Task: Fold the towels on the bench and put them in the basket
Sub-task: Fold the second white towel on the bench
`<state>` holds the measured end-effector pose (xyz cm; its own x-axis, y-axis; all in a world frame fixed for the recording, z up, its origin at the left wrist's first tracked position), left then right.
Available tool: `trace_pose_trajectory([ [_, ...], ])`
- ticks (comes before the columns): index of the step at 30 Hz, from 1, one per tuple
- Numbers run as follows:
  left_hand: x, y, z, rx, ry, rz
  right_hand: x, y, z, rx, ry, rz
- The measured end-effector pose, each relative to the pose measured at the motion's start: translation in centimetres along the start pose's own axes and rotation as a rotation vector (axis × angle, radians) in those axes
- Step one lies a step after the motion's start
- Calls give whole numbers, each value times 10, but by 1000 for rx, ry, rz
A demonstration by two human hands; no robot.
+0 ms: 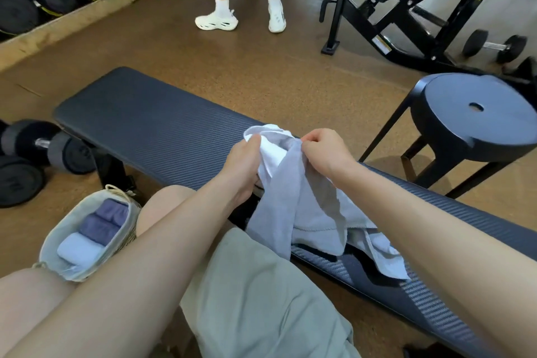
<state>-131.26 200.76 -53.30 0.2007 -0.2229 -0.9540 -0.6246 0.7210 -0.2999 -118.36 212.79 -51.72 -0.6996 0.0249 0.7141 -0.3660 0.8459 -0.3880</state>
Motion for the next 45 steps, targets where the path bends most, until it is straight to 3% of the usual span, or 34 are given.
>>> trace_pose_trajectory([
  [4, -8, 8, -40, -356, -430, -20, -20, 14, -29, -143, 30, 78],
  [6, -10, 11, -47, -350, -429, -19, -29, 19, -32, -158, 107, 122],
  [8, -11, 11, -39, -175, -94, -28, -27, 18, -22, -113, 106, 151],
  [11, -3, 2, -19, 102, 631, -14, -13, 9, 5, 4, 85, 158],
  [14, 3, 7, -12, 160, 813, 44, -9, -2, 32, 152, -15, 131],
  [19, -12, 15, -30, -69, 644, 130, -4, 1, 24, -61, -364, -193],
  [21, -18, 17, -49, -211, 461, 150, -2, 7, 11, -139, -578, -256],
  [24, -21, 22, -82, -431, 153, 123, -9, 15, -13, -175, -950, -221],
  [27, -23, 23, -107, -554, -81, 31, -27, 16, -29, -69, -1288, -107],
  [30, -26, 28, -113, -525, -314, -7, -42, 13, -27, 162, -1453, 10],
  [32, -28, 30, -108, -444, -341, -8, -39, 8, -21, 283, -1480, 81],
  [34, -30, 32, -99, -315, -319, 21, -20, 6, -14, 246, -1498, 63],
  [36, -40, 30, -86, -161, -260, 45, 14, 6, -1, 88, -1383, -163],
  [38, -53, 27, -74, -7, -191, 102, 49, -1, 20, 148, -937, -362],
  [40, -65, 24, -73, 42, -168, 139, 79, -18, 44, 424, -395, -358],
  [42, -68, 22, -79, 5, -275, 93, 100, -35, 67, 599, -94, -314],
  [45, -66, 20, -88, -9, -286, 12, 119, -43, 85, 505, 31, -290],
])
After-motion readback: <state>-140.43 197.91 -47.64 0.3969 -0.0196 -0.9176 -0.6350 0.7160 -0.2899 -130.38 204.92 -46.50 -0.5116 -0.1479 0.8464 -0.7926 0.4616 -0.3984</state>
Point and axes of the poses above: each hand's wrist, its own y-axis towards the middle knuckle, its own z-axis out of the palm, x = y × z, the point moved 6 cm from there along y, towards the middle knuckle, and after that the axes turned 10 degrees about z, right-handed, at the moved point
